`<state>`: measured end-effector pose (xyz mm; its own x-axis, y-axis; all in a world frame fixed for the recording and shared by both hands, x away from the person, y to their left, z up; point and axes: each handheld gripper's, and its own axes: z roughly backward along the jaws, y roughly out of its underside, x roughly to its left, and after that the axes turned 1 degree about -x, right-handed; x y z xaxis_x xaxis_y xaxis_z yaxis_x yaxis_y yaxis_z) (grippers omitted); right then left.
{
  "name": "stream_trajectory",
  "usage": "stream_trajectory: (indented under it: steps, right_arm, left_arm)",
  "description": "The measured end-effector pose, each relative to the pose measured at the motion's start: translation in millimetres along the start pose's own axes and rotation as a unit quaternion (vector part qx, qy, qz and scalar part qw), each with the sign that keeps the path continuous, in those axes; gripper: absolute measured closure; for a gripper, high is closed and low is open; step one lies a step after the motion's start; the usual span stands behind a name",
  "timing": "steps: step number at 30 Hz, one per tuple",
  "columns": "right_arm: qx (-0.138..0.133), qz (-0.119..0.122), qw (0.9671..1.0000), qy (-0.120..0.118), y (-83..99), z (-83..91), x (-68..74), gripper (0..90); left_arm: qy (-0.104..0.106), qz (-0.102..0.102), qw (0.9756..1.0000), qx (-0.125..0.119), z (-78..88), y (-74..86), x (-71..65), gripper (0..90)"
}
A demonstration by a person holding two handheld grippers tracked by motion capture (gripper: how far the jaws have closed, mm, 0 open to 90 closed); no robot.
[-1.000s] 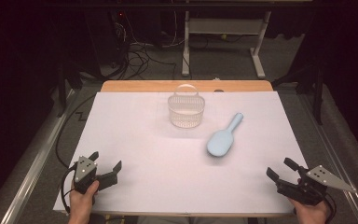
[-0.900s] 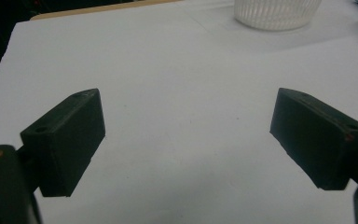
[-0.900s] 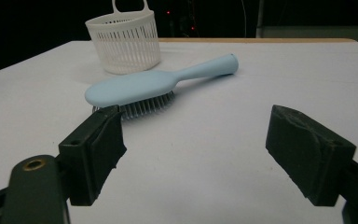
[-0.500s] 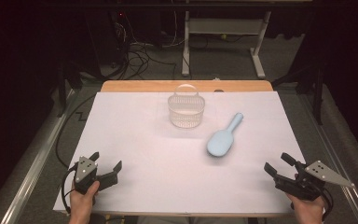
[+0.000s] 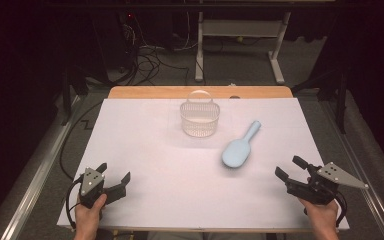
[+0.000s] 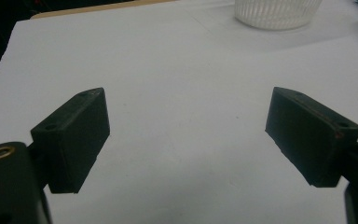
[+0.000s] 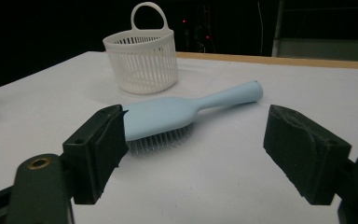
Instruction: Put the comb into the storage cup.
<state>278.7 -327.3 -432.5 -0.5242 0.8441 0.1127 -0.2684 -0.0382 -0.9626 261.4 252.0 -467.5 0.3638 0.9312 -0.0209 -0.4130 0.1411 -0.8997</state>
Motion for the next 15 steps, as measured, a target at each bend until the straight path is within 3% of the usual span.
stream_trajectory:
  steps: [15]
  right_arm:
    - [0.007, 0.003, 0.9999, -0.013, -8.8, -24.3, 2.3, 22.1]
  left_arm:
    - [0.001, 0.000, 1.0000, -0.002, 0.1, 0.0, 0.2, 14.3]
